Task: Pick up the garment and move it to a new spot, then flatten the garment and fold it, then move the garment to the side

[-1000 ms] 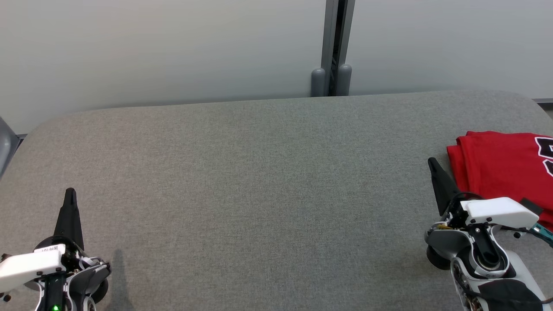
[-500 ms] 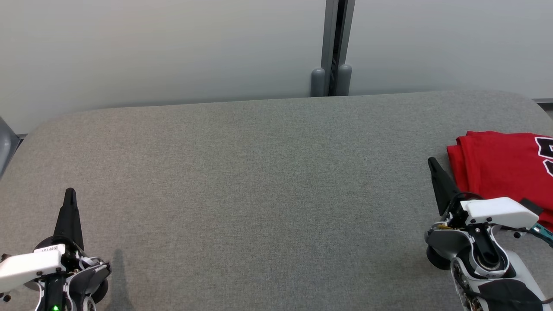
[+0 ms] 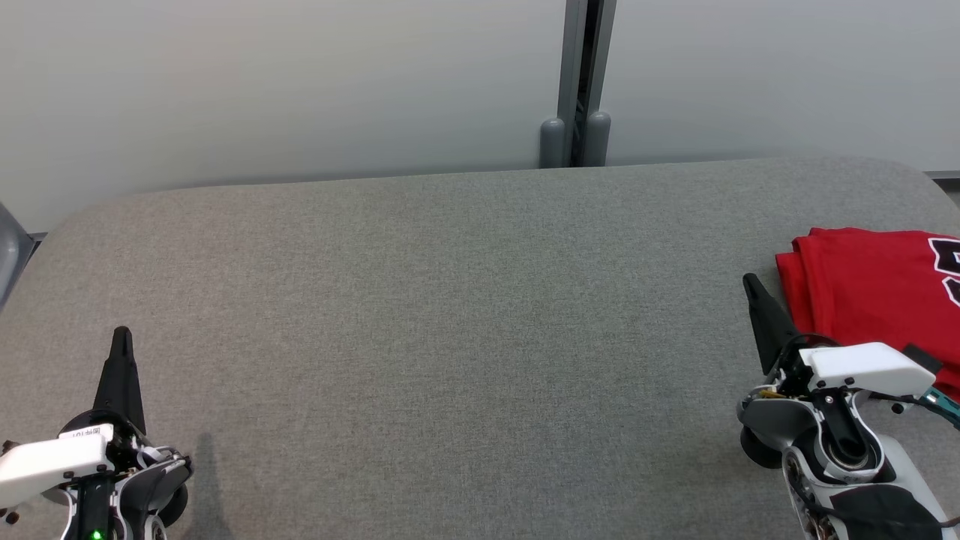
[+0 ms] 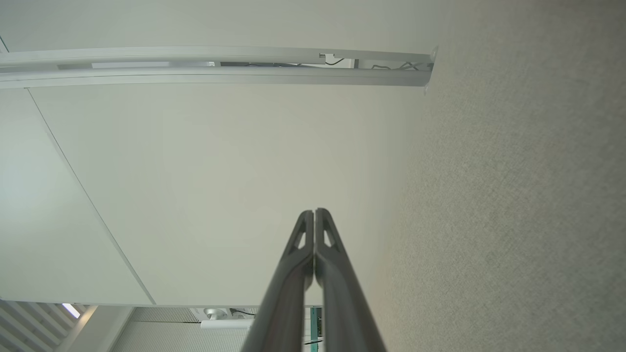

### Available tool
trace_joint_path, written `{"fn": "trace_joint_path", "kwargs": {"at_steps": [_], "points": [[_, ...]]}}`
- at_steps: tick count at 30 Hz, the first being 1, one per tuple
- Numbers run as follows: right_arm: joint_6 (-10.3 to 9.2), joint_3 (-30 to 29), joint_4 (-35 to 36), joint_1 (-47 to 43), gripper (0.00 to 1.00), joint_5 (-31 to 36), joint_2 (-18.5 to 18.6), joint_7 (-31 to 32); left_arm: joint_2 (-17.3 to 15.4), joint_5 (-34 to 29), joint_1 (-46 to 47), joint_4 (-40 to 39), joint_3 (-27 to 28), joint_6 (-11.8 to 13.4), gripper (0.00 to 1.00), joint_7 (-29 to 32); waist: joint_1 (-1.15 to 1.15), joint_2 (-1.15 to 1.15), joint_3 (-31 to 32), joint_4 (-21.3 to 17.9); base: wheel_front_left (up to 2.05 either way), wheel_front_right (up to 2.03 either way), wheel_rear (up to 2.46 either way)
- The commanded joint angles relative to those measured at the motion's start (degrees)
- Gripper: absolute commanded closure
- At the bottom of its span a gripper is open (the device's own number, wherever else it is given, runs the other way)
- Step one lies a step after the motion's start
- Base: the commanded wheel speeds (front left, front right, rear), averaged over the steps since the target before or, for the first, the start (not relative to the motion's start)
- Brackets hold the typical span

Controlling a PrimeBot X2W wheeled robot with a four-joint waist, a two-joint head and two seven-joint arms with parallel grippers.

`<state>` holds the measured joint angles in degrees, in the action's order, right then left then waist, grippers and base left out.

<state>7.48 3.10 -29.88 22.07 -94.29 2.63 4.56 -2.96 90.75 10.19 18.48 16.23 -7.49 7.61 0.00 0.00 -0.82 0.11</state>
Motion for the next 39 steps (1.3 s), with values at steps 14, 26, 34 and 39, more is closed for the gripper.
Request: {"fn": "trace_joint_path", "kwargs": {"at_steps": [14, 26, 34, 39], "points": [[0.02, 0.01, -0.03, 0.49, 1.0, -0.23, 0.47, 0.14, -0.12, -0.34, 0.88, 0.0, 0.29, -0.25, 1.0, 0.22, 0.0, 0.0, 0.0, 0.0, 0.0, 0.0, 0.0], [0.02, 0.0, -0.02, 0.49, 1.0, -0.23, 0.47, 0.14, -0.09, -0.38, 0.89, -0.01, 0.31, -0.25, 1.0, 0.26, 0.0, 0.0, 0.0, 0.0, 0.0, 0.0, 0.0], [0.02, -0.01, -0.02, 0.49, 1.0, -0.23, 0.47, 0.14, -0.09, -0.42, 0.89, -0.01, 0.34, -0.25, 1.0, 0.29, 0.0, 0.0, 0.0, 0.0, 0.0, 0.0, 0.0], [0.02, -0.01, -0.02, 0.49, 1.0, -0.23, 0.47, 0.13, -0.08, -0.42, 0.89, -0.01, 0.36, -0.25, 1.0, 0.3, 0.0, 0.0, 0.0, 0.0, 0.0, 0.0, 0.0]]}}
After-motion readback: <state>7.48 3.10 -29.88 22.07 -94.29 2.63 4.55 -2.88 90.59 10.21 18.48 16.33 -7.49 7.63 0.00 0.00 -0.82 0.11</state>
